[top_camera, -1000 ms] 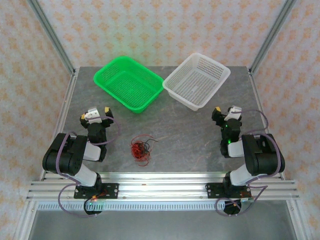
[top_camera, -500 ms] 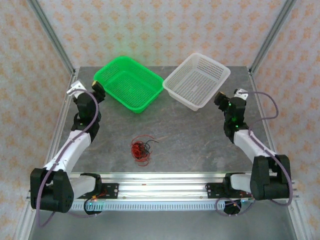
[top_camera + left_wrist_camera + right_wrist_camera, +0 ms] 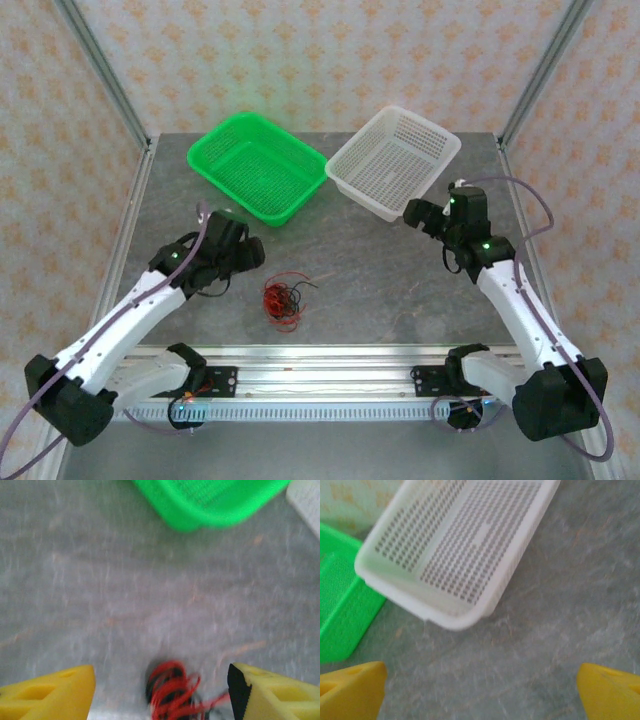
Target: Untangle the cables
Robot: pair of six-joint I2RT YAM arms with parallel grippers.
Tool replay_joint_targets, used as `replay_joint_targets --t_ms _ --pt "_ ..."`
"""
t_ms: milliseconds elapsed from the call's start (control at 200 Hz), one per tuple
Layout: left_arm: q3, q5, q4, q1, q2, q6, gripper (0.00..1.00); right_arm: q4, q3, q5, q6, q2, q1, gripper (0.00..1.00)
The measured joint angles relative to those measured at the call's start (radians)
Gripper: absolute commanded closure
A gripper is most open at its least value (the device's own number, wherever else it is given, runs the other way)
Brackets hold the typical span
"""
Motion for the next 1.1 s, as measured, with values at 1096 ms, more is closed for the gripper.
replay_joint_targets --t_ms 1096 --pt "-0.322 0.158 0.395 -0.241 0.264 -0.199 0.34 -0.163 0.011 -0.130 0.020 -0.043 0.028 0.01"
